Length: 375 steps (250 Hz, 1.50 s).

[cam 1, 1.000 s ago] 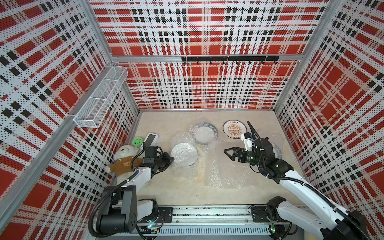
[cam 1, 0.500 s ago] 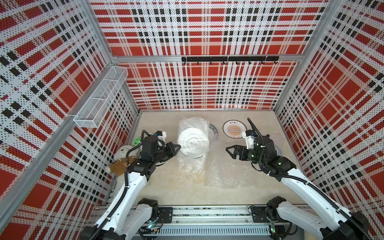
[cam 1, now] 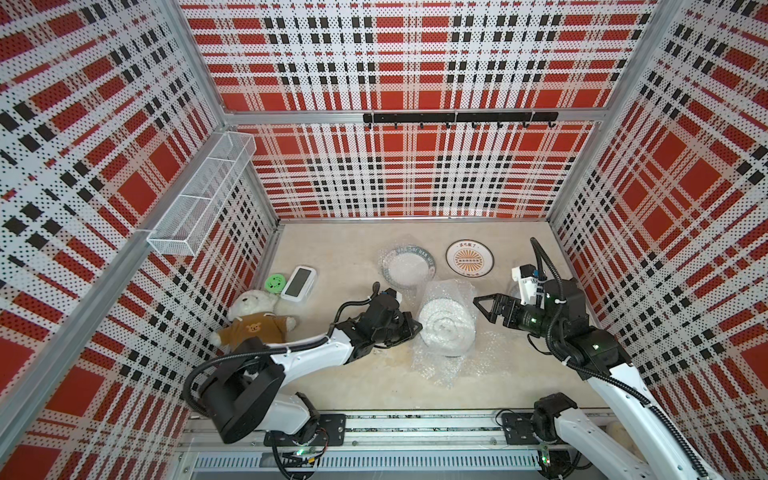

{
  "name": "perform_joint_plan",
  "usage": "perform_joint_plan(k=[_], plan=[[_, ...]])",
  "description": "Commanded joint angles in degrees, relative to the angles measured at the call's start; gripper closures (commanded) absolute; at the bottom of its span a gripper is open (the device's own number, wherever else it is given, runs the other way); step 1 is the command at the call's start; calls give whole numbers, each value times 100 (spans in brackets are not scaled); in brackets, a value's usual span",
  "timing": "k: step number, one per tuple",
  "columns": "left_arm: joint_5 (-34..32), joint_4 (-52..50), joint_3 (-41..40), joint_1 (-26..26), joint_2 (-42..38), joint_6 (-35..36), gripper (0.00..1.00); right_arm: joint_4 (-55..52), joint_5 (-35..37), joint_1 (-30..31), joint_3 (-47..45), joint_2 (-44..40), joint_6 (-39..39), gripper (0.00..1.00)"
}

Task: Unpack dinner plates from bubble wrap
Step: Place the bubble wrap at the center of the board, then unwrap the bubble wrap.

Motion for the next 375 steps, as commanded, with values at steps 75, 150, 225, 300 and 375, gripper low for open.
perform_joint_plan(k=[75,150,225,300,375], plan=[[-1294,3064,-415,-341,1197,-1370,100,-6,-48,-10,-320,59,-31,0],[-1532,3235,-505,-555,1868,-1678,100,221,-136,-8,-479,243,26,0],[-1564,2984,-564,-594,1459,-1325,53,206,-46,-14,-521,247,-6,0],[-2245,-796,309,-1207,-674,1090,12,108,235,-195,-474,246,-104,0],[-1370,-3102,2471,-1840,514,4301,5,1193,-1592,-2048,-1387,493,506,0]])
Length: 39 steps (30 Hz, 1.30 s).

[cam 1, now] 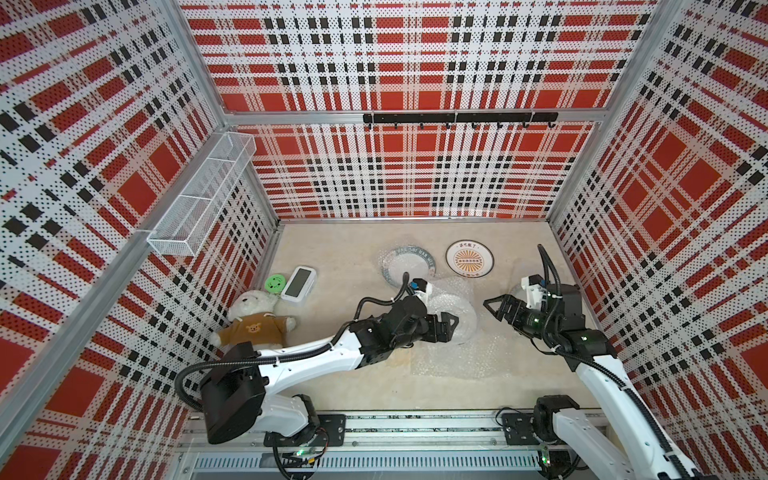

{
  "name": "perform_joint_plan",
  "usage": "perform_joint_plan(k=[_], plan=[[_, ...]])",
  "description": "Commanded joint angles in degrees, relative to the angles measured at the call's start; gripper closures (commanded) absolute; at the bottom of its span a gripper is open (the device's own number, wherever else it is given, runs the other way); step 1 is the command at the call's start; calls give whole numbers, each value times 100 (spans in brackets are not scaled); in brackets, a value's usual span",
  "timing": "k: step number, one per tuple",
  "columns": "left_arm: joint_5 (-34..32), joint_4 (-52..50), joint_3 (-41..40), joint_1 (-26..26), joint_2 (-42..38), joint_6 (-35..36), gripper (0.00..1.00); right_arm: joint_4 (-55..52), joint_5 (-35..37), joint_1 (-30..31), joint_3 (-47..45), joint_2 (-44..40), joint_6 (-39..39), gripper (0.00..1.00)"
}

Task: Unpack dinner plates from bubble wrap
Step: Unwrap the bubble wrap.

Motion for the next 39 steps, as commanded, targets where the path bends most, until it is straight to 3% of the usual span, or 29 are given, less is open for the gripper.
perform_joint_plan(k=[1,4,9,14,18,22,25,31,39], plan=[[133,-1507,784,-427,616,1770,5,572,-791,-377,-321,-4,309,0],[-144,-1954,1583,-752,1309,2369,5,734,-1171,-801,-598,-55,420,0],[-423,-2129,2542,-939,2355,2547,11,411,-1483,-1342,-793,-312,264,0],[-905,-2322,3229,-940,3093,2413,26,-117,-1405,-1356,-728,-784,90,0],[-1289,-2339,3417,-925,3302,2276,51,-353,-1466,-1355,-821,-1050,6,0],[-1657,-2445,3487,-913,3302,1960,84,-219,-1538,-1348,-1128,-1178,31,0],[-1876,-2469,3333,-900,3040,1759,99,-189,-1568,-1345,-1185,-1085,-48,0],[-2121,-2397,2787,-776,2254,917,100,300,-1353,-1190,-1338,-870,-12,3],[-2010,-2012,2070,-605,1380,399,100,1416,-300,139,-1246,430,253,15]])
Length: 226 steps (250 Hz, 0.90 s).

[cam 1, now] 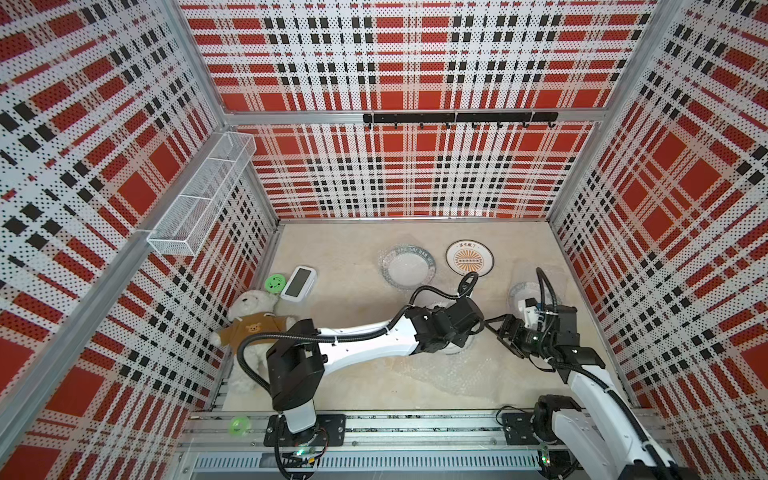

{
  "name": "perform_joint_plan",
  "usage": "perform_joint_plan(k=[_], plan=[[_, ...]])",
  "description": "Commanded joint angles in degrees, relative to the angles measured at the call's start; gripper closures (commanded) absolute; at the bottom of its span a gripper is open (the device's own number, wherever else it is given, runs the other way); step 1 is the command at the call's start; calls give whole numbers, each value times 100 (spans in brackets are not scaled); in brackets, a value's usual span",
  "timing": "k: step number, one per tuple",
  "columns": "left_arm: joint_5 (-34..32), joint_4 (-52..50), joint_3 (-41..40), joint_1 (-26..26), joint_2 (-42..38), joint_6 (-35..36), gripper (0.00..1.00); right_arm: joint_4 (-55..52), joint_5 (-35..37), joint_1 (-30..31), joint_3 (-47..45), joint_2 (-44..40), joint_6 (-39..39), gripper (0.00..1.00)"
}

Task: Unpack dinner plates from bubble wrap
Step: Unwrap the bubble wrap.

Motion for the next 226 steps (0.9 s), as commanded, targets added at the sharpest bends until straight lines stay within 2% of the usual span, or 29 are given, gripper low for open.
perform_joint_plan(k=[1,30,75,124,158,204,226], plan=[[-22,331,-361,120,-440,-471,100,774,579,290,70,432,90,16],[483,890,-863,325,-843,-634,100,1137,816,473,42,864,151,19],[776,1100,-980,381,-768,-598,100,1575,760,940,-150,1085,279,33],[1021,1330,-912,406,-412,-640,100,1240,926,1478,-285,734,208,35],[1116,1399,-819,407,-242,-641,100,1042,1208,1524,-323,821,109,37],[1066,1390,-835,434,-256,-648,100,2006,978,1603,-499,1520,325,40],[1044,1361,-884,482,-261,-690,100,2453,920,1654,-515,1982,357,47]])
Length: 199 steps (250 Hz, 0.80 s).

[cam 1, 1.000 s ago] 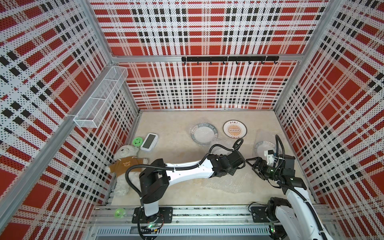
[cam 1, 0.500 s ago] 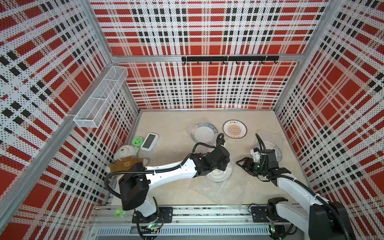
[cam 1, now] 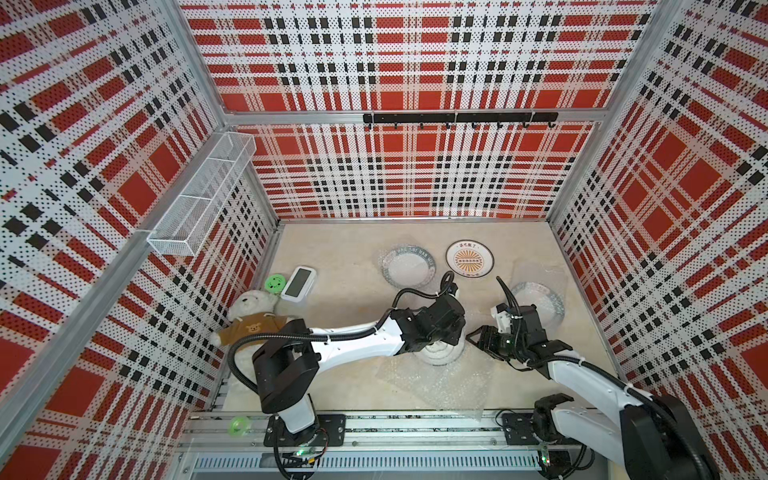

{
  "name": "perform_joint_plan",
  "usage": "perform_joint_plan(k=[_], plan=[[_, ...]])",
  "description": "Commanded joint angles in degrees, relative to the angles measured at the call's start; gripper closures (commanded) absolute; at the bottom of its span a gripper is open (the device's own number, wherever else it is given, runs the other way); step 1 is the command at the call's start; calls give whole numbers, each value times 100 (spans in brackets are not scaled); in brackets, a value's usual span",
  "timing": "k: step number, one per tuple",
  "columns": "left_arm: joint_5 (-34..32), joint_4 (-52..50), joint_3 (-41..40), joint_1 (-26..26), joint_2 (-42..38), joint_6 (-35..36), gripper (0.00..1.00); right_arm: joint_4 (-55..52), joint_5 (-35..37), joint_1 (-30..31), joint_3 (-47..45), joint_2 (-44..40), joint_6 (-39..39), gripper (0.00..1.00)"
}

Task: Unpack dinner plates from bubble wrap
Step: Unwrap the bubble wrap.

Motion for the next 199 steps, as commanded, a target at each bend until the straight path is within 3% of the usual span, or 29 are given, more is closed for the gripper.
perform_joint_plan(k=[1,68,134,163,199], plan=[[-38,103,102,84,-25,-160,100,872,-42,70,-100,484,106,48],[-55,112,-44,324,-72,-294,100,1131,656,63,339,1146,51,52],[298,340,71,776,253,-465,100,1983,368,-69,1084,2305,-41,46],[478,497,93,882,213,-448,100,1940,235,-179,1314,2228,-139,42],[643,550,-21,864,-46,-295,100,828,182,-179,1551,1459,-410,40]])
